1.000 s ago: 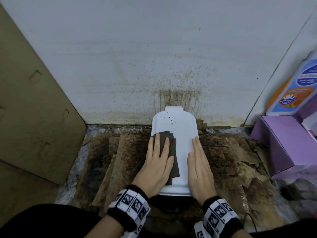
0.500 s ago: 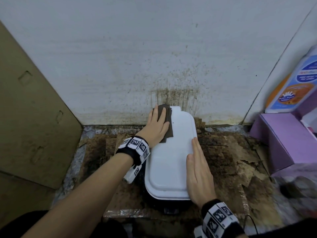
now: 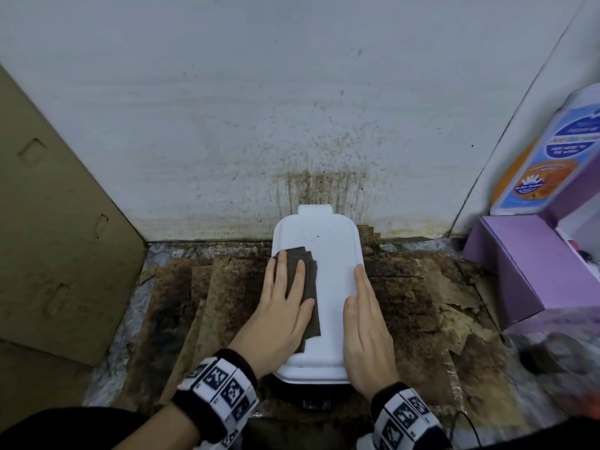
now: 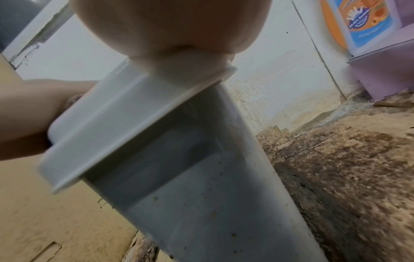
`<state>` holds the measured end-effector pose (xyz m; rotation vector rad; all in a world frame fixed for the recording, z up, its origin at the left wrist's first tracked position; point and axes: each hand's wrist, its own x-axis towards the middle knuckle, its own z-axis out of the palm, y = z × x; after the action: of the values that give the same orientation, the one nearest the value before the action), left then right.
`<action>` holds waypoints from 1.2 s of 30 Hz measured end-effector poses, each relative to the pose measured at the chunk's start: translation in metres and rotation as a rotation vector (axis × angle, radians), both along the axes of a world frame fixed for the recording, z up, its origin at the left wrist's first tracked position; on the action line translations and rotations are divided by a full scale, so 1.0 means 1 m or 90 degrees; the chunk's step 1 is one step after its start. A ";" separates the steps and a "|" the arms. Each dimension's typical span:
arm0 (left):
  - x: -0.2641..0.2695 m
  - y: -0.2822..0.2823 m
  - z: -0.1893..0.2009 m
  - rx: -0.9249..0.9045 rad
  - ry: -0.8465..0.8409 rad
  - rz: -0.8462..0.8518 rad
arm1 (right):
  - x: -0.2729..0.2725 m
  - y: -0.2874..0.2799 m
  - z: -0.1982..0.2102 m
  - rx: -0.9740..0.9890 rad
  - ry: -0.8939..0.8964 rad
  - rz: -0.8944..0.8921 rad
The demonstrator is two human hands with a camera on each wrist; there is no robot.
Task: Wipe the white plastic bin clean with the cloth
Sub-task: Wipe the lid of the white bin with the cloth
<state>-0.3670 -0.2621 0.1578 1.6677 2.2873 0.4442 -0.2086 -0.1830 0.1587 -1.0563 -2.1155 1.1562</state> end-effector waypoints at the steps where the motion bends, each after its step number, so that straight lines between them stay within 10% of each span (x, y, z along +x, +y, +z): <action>1: -0.004 0.006 0.002 -0.019 0.008 -0.025 | 0.000 0.001 -0.005 -0.006 0.003 0.002; 13: -0.067 0.128 0.024 -0.112 0.146 0.021 | 0.001 0.004 -0.004 -0.027 -0.010 0.011; 29: 0.032 -0.018 0.007 -0.044 0.152 -0.028 | 0.003 0.001 -0.009 -0.017 0.003 0.012; 36: 0.006 0.016 0.013 -0.070 0.162 -0.051 | 0.002 0.001 -0.006 -0.033 0.015 0.011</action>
<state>-0.3606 -0.2463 0.1709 1.8420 2.3579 0.0898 -0.2068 -0.1825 0.1524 -1.0435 -2.0913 1.2316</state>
